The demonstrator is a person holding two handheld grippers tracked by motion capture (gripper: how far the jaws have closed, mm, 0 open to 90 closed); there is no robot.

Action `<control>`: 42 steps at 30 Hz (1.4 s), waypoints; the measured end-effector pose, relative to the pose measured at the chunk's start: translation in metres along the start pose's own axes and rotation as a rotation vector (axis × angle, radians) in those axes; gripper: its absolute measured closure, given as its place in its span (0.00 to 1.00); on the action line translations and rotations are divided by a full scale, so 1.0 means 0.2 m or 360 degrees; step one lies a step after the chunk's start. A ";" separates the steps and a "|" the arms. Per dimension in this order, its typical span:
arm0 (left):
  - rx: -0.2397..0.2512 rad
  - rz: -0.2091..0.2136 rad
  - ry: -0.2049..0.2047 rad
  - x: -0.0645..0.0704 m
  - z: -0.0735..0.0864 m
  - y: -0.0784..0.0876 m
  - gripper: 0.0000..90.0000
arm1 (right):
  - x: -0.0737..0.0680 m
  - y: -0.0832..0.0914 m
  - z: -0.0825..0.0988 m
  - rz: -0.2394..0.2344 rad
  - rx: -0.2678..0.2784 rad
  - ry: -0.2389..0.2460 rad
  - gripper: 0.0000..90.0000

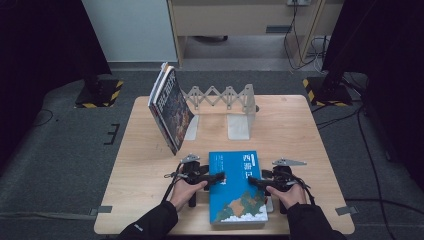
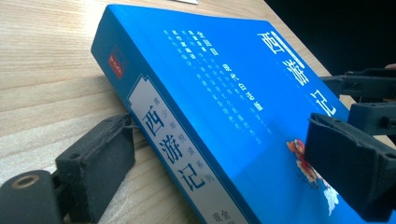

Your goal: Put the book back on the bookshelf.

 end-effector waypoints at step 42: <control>-0.0002 0.0020 0.0081 -0.02 -0.02 -0.01 0.18 | -0.02 -0.03 -0.01 -0.0049 -0.0022 -0.0054 0.25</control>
Point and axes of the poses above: each handheld gripper's, and its own axes: y roughly backward along the jaws, z roughly out of its underside, x roughly to its right, the point moved 7 cm from there along -y, roughly forward along the jaws, and after that the axes turned 2 degrees about y, right-handed, at the moved point
